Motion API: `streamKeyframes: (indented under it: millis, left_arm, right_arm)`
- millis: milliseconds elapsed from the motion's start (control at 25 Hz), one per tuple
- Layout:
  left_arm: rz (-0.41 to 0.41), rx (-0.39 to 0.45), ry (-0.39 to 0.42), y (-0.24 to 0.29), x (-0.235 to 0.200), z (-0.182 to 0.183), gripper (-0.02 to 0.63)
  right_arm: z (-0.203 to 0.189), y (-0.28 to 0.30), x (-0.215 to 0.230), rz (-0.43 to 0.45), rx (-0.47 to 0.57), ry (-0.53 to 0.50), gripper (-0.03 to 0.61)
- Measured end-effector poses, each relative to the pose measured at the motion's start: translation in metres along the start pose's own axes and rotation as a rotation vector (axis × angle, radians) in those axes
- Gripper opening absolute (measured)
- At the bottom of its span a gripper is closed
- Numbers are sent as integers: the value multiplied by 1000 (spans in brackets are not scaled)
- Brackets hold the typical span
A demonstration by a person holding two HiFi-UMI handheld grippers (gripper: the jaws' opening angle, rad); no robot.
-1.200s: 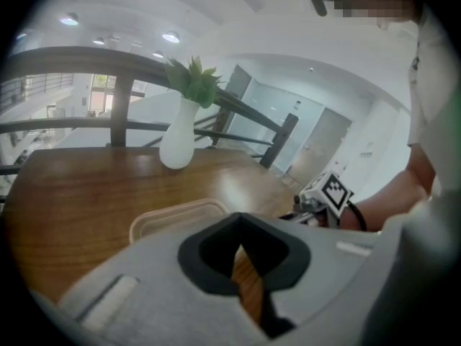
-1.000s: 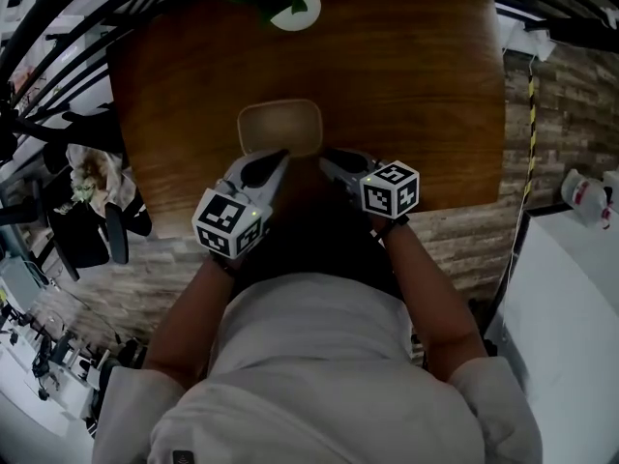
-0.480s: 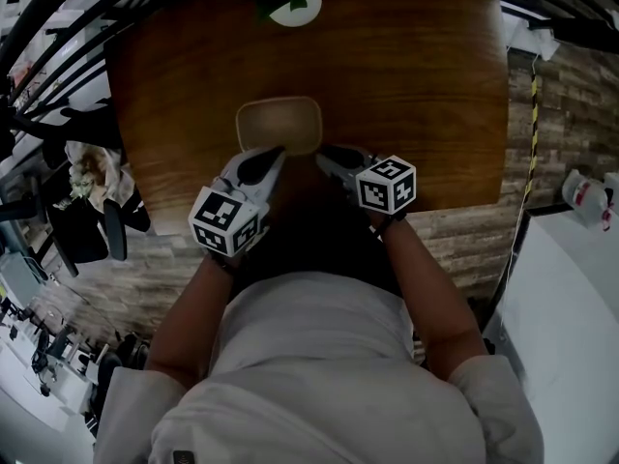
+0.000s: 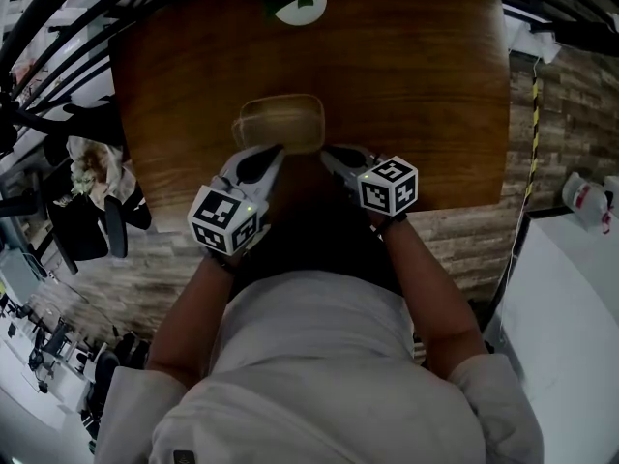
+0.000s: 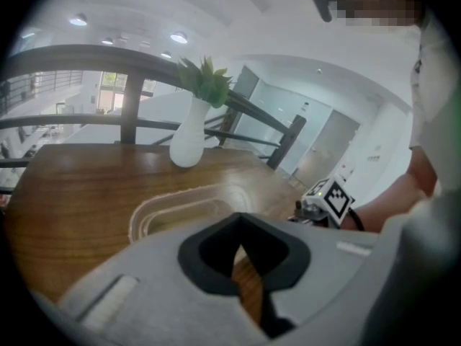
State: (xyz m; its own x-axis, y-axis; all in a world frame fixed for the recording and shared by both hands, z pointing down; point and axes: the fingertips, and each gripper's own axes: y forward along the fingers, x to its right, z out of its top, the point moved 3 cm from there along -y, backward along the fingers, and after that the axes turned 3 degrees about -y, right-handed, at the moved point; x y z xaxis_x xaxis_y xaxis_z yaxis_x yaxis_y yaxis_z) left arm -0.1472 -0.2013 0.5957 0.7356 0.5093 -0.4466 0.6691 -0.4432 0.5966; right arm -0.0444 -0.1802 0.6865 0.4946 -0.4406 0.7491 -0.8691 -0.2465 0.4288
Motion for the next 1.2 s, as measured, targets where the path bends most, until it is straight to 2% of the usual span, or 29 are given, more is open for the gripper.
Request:
streamKeyframes:
  millis: [280, 680, 1200]
  left_arm:
    - [7, 21, 6, -19, 5, 3, 3]
    - [11, 105, 10, -85, 21, 17, 3]
    - [-40, 243, 97, -183, 54, 40, 3]
  right_arm:
    - [9, -6, -20, 7, 22, -33, 8]
    - [29, -16, -87, 33, 72, -118, 6]
    - [57, -47, -191, -49, 185, -263, 6]
